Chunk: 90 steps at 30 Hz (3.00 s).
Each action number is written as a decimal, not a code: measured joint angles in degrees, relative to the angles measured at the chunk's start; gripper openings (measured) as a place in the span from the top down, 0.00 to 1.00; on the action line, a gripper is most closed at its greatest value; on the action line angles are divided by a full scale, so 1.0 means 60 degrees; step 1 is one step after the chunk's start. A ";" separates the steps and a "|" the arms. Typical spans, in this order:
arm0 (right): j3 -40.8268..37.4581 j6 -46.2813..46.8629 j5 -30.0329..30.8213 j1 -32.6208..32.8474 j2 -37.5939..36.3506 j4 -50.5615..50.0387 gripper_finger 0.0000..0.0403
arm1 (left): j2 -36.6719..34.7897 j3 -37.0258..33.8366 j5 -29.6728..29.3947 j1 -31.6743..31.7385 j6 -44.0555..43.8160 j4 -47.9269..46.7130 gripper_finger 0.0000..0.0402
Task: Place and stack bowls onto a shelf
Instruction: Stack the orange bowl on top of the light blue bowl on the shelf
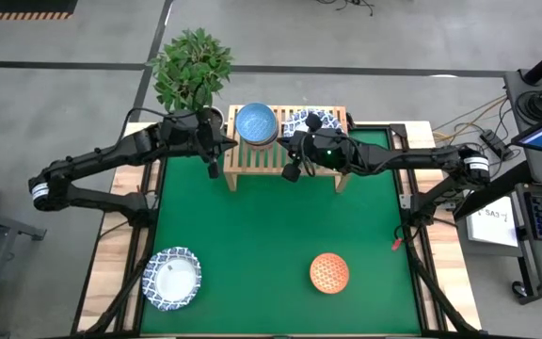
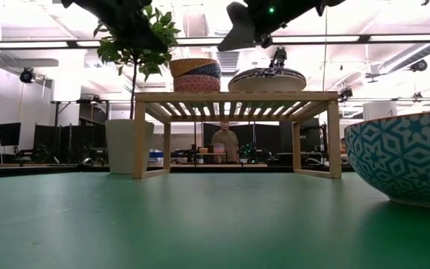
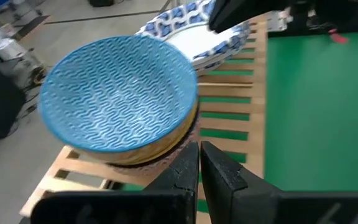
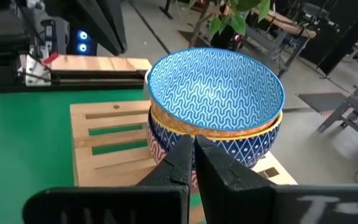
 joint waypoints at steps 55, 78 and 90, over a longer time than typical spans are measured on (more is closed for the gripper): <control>-0.0507 -0.0107 0.0928 -0.0786 -0.0018 0.3066 0.98 | 0.0022 -0.0069 -0.0710 0.0018 0.0238 0.0108 1.00; 0.2161 0.1955 -0.1513 0.1938 -0.0069 -0.5368 0.93 | -0.0160 -0.0062 -0.0677 0.0007 -0.0342 -0.1188 1.00; 0.1948 0.3423 -0.1538 0.2695 0.0059 -0.6219 0.63 | -0.0160 -0.0073 -0.0673 0.0007 -0.0306 -0.1362 1.00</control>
